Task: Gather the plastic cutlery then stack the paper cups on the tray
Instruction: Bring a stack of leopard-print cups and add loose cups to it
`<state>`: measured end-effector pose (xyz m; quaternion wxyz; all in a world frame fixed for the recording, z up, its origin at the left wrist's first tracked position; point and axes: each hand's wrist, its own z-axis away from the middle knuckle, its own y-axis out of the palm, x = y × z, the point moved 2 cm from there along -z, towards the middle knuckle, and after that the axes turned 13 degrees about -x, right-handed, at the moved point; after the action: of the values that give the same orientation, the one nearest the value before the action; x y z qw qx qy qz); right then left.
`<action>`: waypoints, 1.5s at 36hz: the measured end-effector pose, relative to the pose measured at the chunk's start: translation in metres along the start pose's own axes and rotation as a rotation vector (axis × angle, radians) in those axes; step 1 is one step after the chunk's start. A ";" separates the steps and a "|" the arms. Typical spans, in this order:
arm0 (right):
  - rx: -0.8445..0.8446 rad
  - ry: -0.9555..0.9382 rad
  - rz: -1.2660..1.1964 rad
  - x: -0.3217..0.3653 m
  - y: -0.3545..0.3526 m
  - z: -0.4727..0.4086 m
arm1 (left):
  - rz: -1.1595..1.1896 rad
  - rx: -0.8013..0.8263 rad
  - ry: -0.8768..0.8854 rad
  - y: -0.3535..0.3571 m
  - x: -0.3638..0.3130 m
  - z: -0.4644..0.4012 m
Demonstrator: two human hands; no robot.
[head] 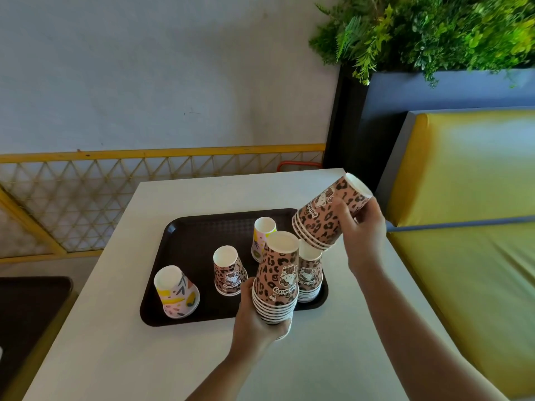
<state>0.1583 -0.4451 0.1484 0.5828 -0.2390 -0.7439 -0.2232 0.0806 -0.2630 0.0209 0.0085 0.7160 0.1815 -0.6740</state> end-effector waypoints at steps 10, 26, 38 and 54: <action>0.169 -0.154 0.383 -0.046 0.004 0.023 | 0.035 0.015 0.005 0.000 -0.007 0.001; 0.461 -0.235 0.350 -0.022 0.010 0.073 | 0.017 0.009 0.053 0.004 -0.013 0.002; 0.351 -0.246 0.289 -0.009 0.008 0.064 | 0.006 0.025 0.031 0.005 -0.010 0.005; 0.049 -0.215 0.055 0.032 0.005 0.008 | -0.028 -0.011 0.014 0.000 0.002 0.002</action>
<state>0.1483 -0.4332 0.1775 0.5110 -0.2675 -0.8007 -0.1619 0.0787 -0.2630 0.0188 0.0015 0.7181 0.1953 -0.6680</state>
